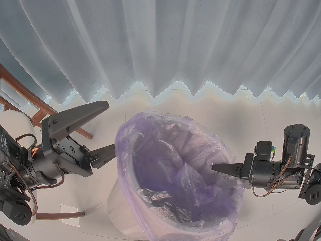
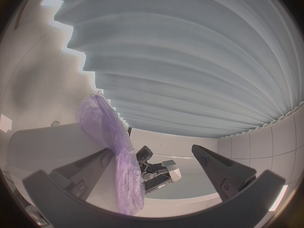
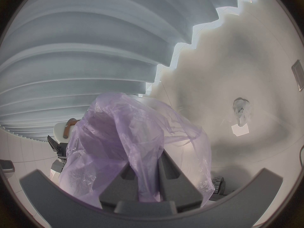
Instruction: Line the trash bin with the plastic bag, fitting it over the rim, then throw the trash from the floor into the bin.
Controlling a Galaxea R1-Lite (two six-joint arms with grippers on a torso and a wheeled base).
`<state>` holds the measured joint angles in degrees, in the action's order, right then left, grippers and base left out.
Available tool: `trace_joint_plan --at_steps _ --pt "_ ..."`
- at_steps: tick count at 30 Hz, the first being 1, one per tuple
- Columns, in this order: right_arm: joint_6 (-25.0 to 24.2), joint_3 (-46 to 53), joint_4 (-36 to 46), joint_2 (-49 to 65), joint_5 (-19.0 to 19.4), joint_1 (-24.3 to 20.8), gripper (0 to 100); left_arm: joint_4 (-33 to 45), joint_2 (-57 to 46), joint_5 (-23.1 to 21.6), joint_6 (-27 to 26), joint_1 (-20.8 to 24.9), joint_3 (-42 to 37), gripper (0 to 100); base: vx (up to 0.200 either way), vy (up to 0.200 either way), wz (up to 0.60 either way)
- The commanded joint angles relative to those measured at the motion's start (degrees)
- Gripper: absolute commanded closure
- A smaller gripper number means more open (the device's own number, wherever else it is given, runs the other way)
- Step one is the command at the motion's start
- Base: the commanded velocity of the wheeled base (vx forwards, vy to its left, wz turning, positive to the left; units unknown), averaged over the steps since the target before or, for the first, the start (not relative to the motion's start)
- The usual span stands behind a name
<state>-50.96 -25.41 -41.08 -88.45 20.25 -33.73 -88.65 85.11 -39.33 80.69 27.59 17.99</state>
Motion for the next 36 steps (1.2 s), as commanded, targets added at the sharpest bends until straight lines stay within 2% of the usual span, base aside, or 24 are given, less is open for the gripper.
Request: trace_joint_plan --at_steps 1,2,29,31,36 --pt "-0.02 0.0 -0.05 -0.14 0.05 -0.02 100 -0.03 -0.12 -0.05 -0.45 0.71 -0.68 0 0.0 0.0 0.0" --pt "-0.02 0.0 0.04 -0.14 0.05 -0.02 100 -0.03 -0.04 -0.05 -0.45 0.71 -0.77 100 0.0 0.0 0.0" --pt "-0.81 -0.52 -0.49 1.71 0.14 0.77 100 -0.03 1.9 -0.14 -0.62 -0.69 -0.59 100 0.0 0.0 0.0" --pt "-1.6 -0.79 -0.75 2.59 1.11 2.09 100 -0.03 1.98 -0.22 -0.62 -0.69 -0.77 100 0.0 0.0 0.0" --pt "-5.56 -0.52 -3.83 4.87 6.38 5.52 100 -0.03 2.78 -0.31 -0.71 -1.31 -0.77 100 0.0 0.0 0.0"
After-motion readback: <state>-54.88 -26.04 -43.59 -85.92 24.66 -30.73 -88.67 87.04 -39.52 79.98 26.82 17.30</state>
